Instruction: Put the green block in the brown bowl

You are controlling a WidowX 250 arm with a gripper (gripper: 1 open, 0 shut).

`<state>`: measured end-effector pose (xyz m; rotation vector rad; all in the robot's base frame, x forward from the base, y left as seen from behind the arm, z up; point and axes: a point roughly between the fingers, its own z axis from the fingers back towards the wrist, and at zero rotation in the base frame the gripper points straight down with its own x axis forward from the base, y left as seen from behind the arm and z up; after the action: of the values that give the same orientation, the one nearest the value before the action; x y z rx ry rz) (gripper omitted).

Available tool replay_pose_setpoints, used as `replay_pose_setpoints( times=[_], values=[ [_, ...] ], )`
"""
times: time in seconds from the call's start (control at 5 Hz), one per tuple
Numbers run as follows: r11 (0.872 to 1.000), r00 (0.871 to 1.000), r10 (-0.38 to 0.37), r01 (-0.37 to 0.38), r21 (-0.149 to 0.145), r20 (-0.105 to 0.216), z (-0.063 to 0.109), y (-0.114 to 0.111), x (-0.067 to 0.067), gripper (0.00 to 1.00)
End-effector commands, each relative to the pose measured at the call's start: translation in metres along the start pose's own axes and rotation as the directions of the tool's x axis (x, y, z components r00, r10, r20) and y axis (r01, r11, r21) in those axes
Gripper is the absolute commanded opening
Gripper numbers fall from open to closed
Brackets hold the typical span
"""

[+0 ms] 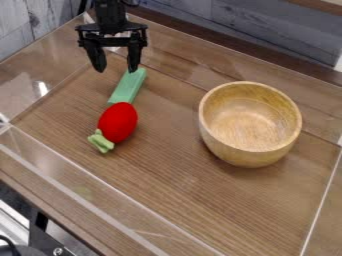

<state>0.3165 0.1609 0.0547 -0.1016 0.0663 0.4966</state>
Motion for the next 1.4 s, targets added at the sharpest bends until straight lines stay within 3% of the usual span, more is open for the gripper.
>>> replay_pose_setpoints(
  times=[0.0, 0.2, 0.8, 1.2],
  values=[
    [1.000, 0.998, -0.004, 0.005, -0.013, 0.059, 0.020, -0.005, 0.011, 1.00],
    [1.000, 0.998, -0.012, 0.013, -0.024, 0.057, 0.022, -0.014, 0.012, 1.00],
    [0.999, 0.998, 0.009, -0.006, -0.047, 0.070, 0.035, -0.046, -0.004, 1.00],
    [0.999, 0.997, -0.008, 0.011, -0.041, 0.079, 0.045, -0.044, 0.003, 1.00]
  ],
)
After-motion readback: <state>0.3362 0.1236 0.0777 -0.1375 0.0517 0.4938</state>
